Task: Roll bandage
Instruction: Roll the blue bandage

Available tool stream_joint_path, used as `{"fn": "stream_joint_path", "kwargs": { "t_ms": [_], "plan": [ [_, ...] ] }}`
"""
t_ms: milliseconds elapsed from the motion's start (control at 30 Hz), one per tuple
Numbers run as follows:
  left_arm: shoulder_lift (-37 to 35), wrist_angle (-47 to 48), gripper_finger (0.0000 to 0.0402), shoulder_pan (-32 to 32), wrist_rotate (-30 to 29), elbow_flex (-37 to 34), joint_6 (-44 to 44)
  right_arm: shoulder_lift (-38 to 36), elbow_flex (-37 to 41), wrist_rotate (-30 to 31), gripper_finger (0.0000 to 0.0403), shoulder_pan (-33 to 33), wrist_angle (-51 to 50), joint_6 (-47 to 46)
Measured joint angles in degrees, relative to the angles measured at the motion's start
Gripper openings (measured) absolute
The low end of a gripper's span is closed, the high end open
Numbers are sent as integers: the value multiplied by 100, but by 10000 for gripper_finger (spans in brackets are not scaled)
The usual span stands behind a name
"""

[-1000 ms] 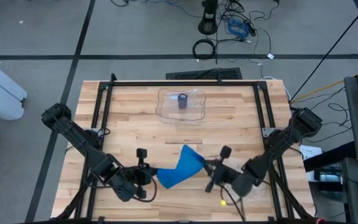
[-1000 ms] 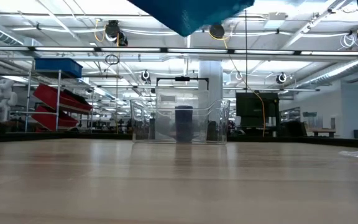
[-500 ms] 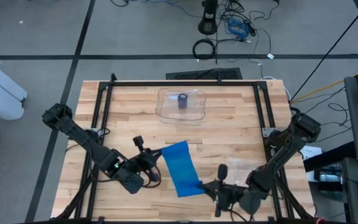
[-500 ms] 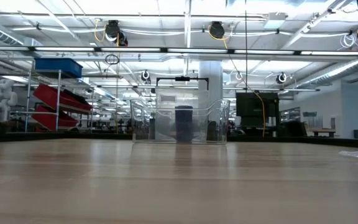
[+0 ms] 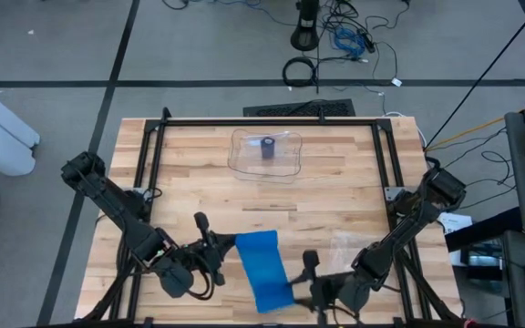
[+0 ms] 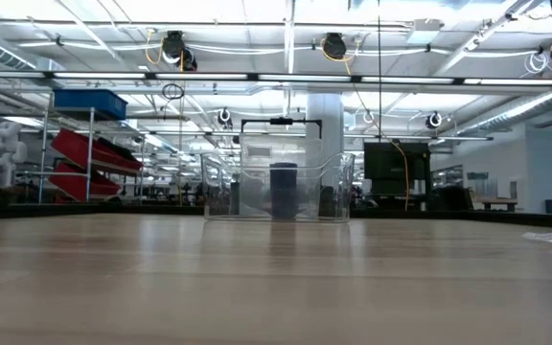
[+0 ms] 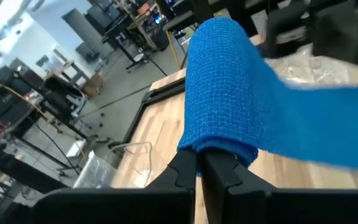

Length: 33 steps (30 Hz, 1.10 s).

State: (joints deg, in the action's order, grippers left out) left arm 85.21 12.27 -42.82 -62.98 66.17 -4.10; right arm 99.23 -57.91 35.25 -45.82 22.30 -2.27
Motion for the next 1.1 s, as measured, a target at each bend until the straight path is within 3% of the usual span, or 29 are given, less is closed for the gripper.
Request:
{"fn": "stream_joint_path", "kwargs": {
  "t_ms": [167, 333, 500, 633, 867, 1100],
  "plan": [
    [0, -213, 6, -7, -30, 0, -286, -26, 0, -392, 204, -6, -716, -1121],
    [0, -235, 6, -7, -28, 0, -431, 143, 2, -401, 202, -3, -2395, -2633],
    [0, -238, 6, -5, 230, 0, -584, 176, 4, -322, 192, 14, -3397, -3209],
    [0, -251, 6, 32, 429, 0, -563, 169, 4, 477, 184, 9, -2987, -2885],
    [0, -500, 6, 36, 427, 0, -500, 168, 3, 1843, 186, 132, -1171, -2335],
    [0, -592, 6, 30, 429, -2, -522, 643, 4, 1866, 186, 310, -638, -2150]
  ]
}}
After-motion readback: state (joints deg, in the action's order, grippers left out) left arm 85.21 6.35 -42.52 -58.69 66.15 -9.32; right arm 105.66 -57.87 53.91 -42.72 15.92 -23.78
